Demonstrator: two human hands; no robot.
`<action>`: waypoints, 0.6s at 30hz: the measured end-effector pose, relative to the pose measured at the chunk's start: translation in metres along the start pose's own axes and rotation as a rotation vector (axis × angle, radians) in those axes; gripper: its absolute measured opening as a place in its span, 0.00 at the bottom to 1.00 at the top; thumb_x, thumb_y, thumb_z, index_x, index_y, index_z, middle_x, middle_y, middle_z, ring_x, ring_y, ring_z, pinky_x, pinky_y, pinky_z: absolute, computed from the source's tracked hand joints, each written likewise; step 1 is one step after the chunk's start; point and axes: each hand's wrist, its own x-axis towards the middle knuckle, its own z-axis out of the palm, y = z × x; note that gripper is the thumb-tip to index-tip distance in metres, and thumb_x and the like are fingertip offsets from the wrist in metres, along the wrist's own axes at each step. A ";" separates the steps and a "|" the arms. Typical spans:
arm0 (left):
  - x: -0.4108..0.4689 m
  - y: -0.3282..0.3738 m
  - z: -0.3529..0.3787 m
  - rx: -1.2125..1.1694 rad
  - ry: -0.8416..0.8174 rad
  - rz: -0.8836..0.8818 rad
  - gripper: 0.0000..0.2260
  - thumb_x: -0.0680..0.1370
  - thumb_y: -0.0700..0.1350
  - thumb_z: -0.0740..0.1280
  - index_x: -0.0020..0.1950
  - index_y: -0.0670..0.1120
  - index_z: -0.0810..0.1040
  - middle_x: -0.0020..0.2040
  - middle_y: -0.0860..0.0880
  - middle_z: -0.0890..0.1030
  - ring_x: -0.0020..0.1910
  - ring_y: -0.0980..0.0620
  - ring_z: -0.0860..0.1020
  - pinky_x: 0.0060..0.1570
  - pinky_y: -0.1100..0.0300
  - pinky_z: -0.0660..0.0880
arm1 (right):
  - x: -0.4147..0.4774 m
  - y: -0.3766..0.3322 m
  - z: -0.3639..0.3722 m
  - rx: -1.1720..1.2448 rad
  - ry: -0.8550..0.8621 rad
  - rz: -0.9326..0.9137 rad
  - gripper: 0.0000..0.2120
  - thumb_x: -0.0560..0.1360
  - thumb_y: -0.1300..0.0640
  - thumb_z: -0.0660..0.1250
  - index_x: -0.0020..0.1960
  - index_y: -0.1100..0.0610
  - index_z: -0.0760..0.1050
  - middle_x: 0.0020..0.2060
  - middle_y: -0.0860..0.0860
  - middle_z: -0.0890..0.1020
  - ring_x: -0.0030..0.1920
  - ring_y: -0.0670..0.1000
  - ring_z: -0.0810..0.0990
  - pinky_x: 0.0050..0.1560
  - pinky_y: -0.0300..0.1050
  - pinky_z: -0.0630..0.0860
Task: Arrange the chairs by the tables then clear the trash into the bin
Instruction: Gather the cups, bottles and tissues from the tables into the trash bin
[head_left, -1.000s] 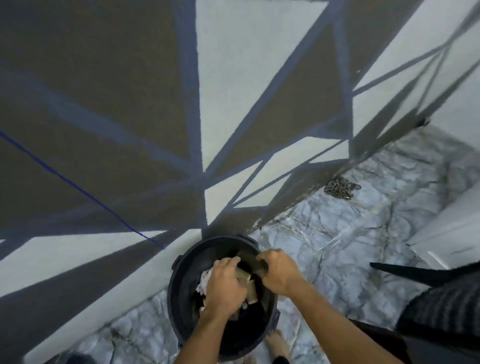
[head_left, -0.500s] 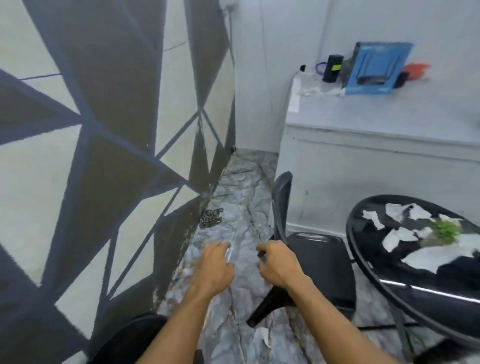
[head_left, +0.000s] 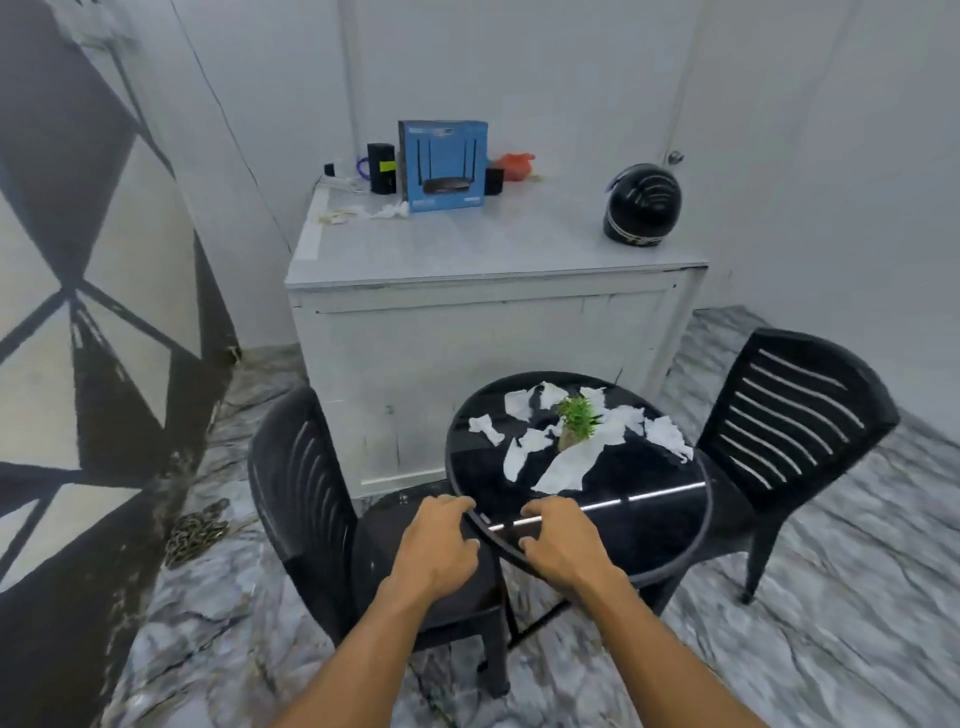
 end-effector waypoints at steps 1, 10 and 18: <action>0.007 0.011 0.009 -0.001 -0.017 0.012 0.24 0.76 0.46 0.68 0.73 0.50 0.70 0.70 0.53 0.72 0.71 0.51 0.66 0.67 0.56 0.67 | 0.002 0.012 -0.005 0.012 0.007 0.017 0.21 0.71 0.54 0.70 0.64 0.51 0.78 0.57 0.49 0.81 0.61 0.52 0.79 0.59 0.47 0.77; 0.068 0.057 0.054 0.018 -0.118 0.097 0.22 0.74 0.47 0.68 0.68 0.51 0.73 0.65 0.55 0.74 0.65 0.52 0.69 0.62 0.56 0.71 | 0.037 0.067 -0.023 0.076 0.043 0.099 0.17 0.72 0.54 0.70 0.61 0.52 0.79 0.58 0.49 0.81 0.59 0.51 0.79 0.59 0.45 0.76; 0.152 0.041 0.082 0.019 -0.186 0.131 0.20 0.74 0.44 0.68 0.67 0.50 0.75 0.63 0.53 0.77 0.63 0.51 0.70 0.62 0.55 0.71 | 0.113 0.089 -0.005 0.117 0.001 0.181 0.22 0.72 0.53 0.71 0.66 0.53 0.76 0.63 0.51 0.78 0.64 0.53 0.76 0.62 0.48 0.75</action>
